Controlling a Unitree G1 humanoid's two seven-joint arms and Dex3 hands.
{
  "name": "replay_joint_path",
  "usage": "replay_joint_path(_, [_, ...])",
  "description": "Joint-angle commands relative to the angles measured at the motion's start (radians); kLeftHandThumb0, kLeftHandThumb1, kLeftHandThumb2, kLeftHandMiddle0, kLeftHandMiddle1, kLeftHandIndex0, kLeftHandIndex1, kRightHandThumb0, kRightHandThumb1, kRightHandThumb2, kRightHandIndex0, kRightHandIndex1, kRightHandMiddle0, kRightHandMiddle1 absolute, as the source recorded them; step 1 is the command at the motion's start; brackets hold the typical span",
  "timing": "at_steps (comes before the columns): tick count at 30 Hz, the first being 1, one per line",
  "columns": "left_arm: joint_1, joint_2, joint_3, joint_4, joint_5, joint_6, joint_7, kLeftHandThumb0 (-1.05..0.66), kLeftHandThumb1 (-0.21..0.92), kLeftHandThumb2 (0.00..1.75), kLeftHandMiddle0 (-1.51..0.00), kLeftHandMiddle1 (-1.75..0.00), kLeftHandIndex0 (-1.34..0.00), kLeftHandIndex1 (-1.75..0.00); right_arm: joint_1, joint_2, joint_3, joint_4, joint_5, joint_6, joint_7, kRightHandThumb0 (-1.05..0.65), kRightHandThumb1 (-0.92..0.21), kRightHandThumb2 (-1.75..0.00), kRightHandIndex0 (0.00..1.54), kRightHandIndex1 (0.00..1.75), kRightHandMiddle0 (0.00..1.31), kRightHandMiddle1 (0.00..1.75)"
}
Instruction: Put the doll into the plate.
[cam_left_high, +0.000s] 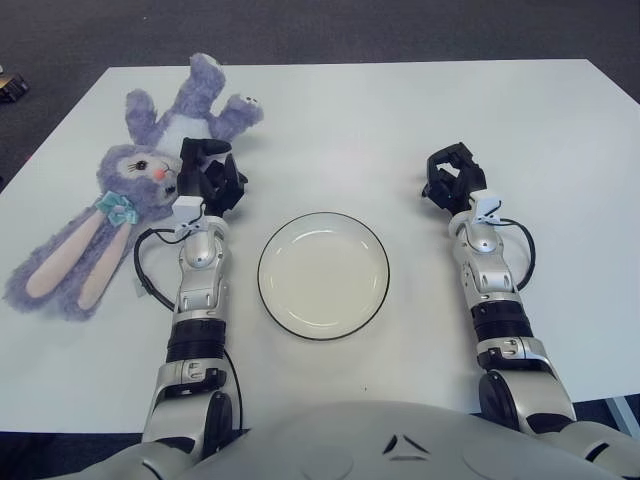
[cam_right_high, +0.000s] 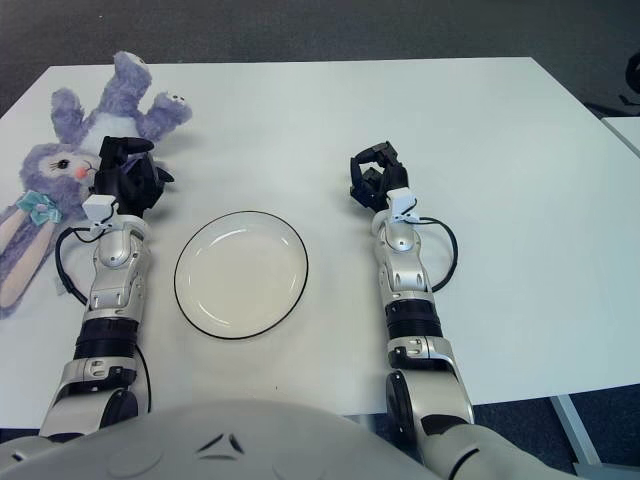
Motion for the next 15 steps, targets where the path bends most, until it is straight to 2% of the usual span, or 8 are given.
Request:
replay_joint_path(1, [0.086,0.015,-0.026,0.081,0.104,-0.039,0.089,-0.36,0.89,0.38,-0.76,-1.75,-0.41,-1.55,0.037,0.005,0.007,0.039,-0.002,0.033,0.01,-0.38,-0.73,-0.76,0.76,1.75,0.33,1.74])
replay_joint_path(4, [0.089,0.046,-0.05,0.073,0.263,0.019,0.219,-0.36,0.91,0.36,-0.72,-1.75,-0.39,-1.56,0.038,0.004,0.007,0.039,-0.001,0.033,0.013,-0.38,-0.73,-0.77,0.76,1.75,0.32,1.74])
replay_joint_path(6, [0.088,0.055,-0.06,0.073,0.308,0.04,0.263,-0.36,0.92,0.35,-0.69,-1.75,-0.39,-1.56,0.038,0.003,0.006,0.039,-0.001,0.032,0.014,-0.38,-0.73,-0.77,0.76,1.75,0.32,1.75])
replay_joint_path(9, [0.094,0.086,-0.093,0.055,0.445,0.11,0.374,-0.36,0.92,0.34,-0.66,-1.75,-0.39,-1.56,0.039,0.002,0.006,0.039,0.0,0.033,0.016,-0.38,-0.73,-0.77,0.76,1.75,0.32,1.75])
replay_joint_path(15, [0.086,0.138,-0.152,0.062,0.559,0.135,0.527,-0.36,0.92,0.34,-0.64,-1.75,-0.39,-1.56,0.041,0.001,0.004,0.039,-0.001,0.034,0.019,-0.38,-0.73,-0.77,0.76,1.75,0.32,1.75])
